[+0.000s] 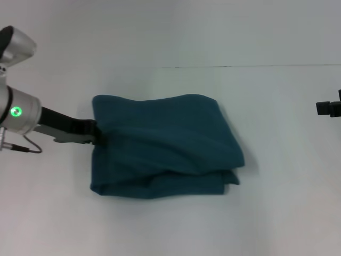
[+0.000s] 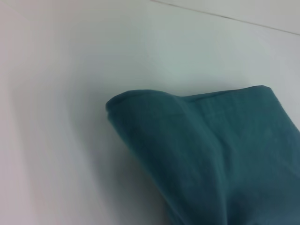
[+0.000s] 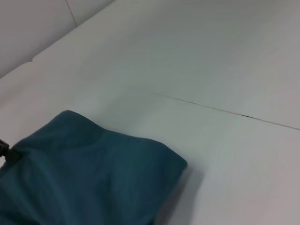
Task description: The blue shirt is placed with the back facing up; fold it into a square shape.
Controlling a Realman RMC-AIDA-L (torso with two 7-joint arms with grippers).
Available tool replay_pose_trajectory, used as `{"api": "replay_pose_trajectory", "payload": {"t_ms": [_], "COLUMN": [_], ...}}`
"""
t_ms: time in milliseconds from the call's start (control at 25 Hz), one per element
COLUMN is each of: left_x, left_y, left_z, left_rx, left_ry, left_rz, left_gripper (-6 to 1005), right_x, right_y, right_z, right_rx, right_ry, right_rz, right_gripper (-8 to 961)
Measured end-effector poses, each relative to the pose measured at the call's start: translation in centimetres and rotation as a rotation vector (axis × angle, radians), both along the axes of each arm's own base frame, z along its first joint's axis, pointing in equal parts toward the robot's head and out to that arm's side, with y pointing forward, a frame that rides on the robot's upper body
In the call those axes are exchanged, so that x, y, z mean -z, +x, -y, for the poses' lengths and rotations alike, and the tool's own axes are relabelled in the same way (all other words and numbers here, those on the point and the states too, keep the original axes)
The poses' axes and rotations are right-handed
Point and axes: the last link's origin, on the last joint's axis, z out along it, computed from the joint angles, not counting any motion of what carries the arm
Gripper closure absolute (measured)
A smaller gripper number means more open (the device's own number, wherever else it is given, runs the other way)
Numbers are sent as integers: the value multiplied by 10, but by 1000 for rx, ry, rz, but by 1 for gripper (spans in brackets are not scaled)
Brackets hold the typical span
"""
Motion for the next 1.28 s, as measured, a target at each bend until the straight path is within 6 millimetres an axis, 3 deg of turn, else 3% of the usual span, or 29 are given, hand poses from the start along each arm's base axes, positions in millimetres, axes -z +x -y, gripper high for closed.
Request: {"api": "replay_pose_trajectory", "payload": {"t_ms": [320, 600, 800, 1000, 1200, 1280], "left_x": [-10, -19, -41, -66, -63, -59], "left_y": [-15, -11, -11, -15, -29, -34], "left_z": [3, 16, 40, 84, 122, 132], "left_rx": [-12, 93, 241, 445, 538, 555], "left_ry": [30, 26, 56, 54, 40, 39], "left_rz": [-48, 23, 109, 259, 330, 333], "left_gripper": [963, 911, 724, 589, 475, 382], "right_x": [5, 15, 29, 52, 65, 69], "right_y": [-4, -1, 3, -2, -5, -5], "right_z": [-2, 4, 16, 39, 52, 55], "right_rx": [-6, -57, -153, -315, -396, -417], "right_ry": [-8, -30, -78, -266, -375, -398], "right_rz": [-5, 11, 38, -1, -32, -44], "right_gripper": [12, 12, 12, 12, 12, 12]}}
